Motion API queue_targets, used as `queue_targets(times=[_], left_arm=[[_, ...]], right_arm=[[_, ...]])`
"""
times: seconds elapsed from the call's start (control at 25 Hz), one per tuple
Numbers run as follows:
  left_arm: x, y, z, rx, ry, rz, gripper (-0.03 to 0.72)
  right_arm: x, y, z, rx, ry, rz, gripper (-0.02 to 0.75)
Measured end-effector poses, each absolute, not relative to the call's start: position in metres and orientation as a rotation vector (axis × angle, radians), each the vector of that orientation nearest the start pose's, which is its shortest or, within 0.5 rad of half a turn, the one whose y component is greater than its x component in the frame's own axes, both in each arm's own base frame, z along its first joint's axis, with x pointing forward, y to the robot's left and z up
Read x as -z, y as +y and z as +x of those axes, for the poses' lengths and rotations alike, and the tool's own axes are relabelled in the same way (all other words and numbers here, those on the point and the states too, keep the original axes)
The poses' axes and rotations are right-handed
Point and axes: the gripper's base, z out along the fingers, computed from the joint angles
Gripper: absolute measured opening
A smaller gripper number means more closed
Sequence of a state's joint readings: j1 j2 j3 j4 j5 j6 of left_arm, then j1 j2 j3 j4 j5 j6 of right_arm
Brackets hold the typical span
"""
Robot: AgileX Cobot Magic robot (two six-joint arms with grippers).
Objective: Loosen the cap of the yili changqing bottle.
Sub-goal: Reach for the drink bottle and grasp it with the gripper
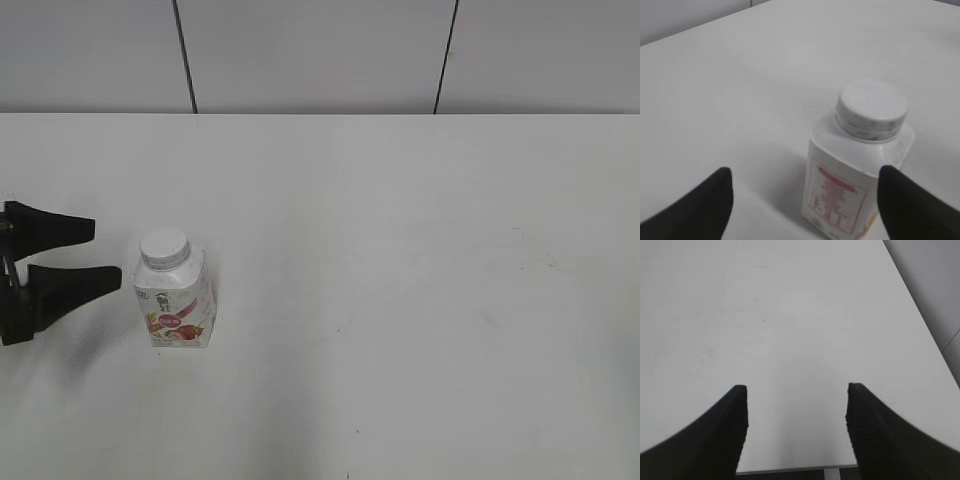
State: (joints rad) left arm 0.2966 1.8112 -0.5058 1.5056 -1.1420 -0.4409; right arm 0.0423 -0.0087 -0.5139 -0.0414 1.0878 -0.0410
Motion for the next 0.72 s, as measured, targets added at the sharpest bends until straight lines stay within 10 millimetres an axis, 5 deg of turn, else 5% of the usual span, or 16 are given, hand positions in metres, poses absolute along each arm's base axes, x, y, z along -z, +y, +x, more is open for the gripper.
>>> queue_targets(times=[0.24, 0.72], left_arm=[[-0.126, -0.029, 0.245, 0.758, 1.761, 1.017, 0.587], [-0.103, -0.033, 0.253, 0.888, 1.782, 0.918, 0.587]], right_arm=[[-0.279, -0.004, -0.009, 0.049, 2.047, -0.082, 0.494], [-0.279, -0.004, -0.009, 0.049, 2.047, -0.082, 0.494]])
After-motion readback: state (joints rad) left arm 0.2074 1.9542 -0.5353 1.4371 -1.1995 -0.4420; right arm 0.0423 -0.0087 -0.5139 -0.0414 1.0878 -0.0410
